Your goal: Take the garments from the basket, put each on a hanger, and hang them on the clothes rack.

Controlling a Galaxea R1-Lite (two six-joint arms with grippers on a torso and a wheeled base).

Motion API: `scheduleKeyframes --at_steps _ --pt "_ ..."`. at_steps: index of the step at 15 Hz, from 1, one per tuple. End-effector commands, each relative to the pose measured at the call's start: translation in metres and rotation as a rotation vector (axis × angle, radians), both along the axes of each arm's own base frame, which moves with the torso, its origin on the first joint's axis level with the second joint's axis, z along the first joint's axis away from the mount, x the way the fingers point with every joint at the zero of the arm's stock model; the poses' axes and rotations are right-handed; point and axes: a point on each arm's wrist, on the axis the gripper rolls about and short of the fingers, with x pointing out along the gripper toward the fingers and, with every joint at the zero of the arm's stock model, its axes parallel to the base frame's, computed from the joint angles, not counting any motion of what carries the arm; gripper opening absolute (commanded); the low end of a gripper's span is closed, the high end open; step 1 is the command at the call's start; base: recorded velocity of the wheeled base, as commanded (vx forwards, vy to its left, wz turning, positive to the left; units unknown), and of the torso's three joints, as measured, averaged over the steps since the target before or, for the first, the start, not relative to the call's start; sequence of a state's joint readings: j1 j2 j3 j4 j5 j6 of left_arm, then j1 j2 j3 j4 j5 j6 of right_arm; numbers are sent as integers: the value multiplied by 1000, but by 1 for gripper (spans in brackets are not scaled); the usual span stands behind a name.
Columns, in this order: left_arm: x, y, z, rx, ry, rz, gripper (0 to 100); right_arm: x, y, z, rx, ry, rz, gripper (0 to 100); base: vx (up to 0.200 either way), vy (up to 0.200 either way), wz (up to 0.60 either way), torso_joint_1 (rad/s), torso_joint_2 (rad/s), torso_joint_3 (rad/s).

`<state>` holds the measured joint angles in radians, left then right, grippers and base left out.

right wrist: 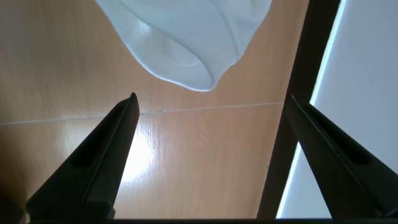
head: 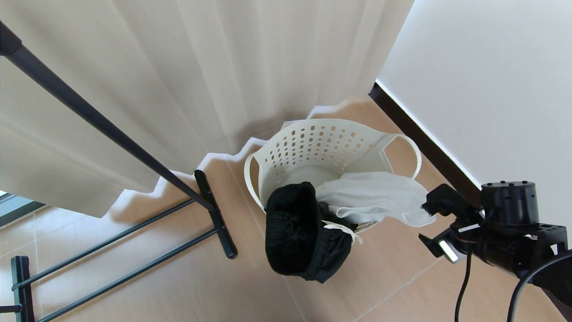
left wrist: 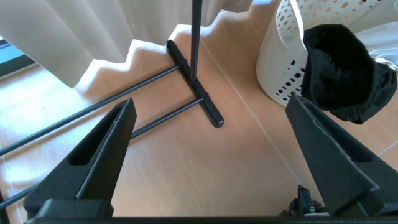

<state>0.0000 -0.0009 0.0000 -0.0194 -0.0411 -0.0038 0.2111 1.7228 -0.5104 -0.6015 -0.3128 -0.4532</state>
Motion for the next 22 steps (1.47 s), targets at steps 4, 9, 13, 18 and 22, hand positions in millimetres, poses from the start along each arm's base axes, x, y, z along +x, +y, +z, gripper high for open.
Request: scheduleKeyframes --at_steps 4,9,13,18,22 --pt "0 0 0 -1 0 0 100 4 1 -2 14 -8 -5 100 0 0 0 0 0 0" --pt "0 0 0 -1 0 0 100 2 2 7 40 -67 -10 100 0 0 0 0 0 0" --pt "0 0 0 -1 0 0 100 3 2 7 40 -68 -15 100 0 0 0 0 0 0" --pt "0 0 0 -1 0 0 100 8 3 0 40 -76 -19 100 0 0 0 0 0 0" --pt "0 0 0 -1 0 0 100 11 5 -13 40 -129 -28 100 0 0 0 0 0 0"
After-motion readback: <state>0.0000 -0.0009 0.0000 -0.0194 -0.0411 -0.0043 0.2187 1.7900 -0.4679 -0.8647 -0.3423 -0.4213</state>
